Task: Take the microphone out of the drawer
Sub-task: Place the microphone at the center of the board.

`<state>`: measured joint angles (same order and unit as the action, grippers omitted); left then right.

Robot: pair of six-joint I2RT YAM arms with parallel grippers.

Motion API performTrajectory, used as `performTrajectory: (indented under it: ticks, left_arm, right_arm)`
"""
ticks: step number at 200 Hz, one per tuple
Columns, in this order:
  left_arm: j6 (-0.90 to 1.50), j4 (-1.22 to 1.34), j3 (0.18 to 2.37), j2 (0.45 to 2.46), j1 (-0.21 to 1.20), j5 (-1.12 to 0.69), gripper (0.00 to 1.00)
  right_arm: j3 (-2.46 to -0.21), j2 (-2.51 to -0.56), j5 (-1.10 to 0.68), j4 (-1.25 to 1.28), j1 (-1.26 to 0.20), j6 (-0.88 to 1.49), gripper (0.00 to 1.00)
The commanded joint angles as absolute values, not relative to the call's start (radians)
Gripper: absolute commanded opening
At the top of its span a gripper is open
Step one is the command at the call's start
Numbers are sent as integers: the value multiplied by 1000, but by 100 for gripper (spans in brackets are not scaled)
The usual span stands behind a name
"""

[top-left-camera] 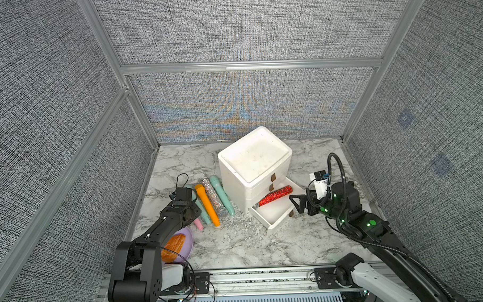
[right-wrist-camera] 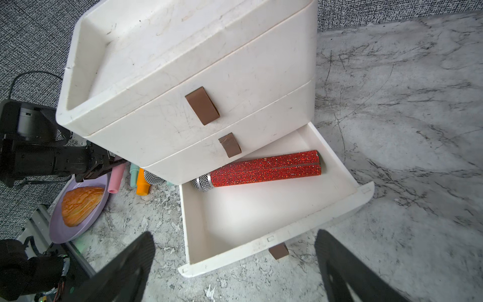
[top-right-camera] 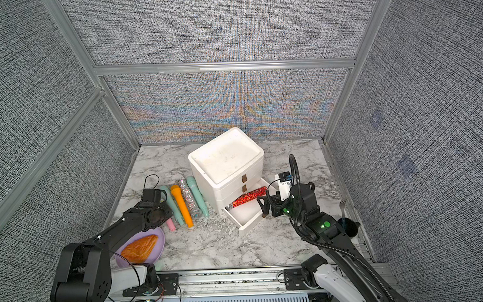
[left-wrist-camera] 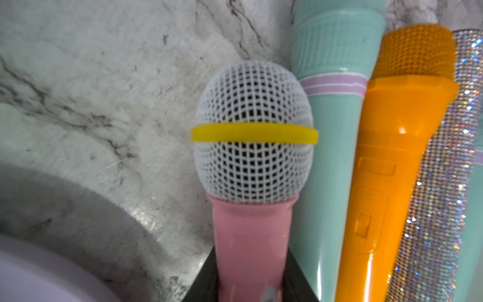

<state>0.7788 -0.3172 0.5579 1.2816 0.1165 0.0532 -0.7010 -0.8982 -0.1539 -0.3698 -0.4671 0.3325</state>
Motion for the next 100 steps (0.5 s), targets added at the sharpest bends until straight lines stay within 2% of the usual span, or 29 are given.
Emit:
performTrajectory:
  ticks: [1,49,100]
  left_arm:
    - [782,-328,557,1275,117,71,38]
    - [784,-328,557,1275,117,70,49]
    - [788,-315,551,1259,117,54,50]
  right_arm:
    - [-700,-903,-150,-337,-469,337,98]
    - [-702,-903,-150,-337,-470,338,98]
    - [-706,-908,-149,-338,-471,338,98]
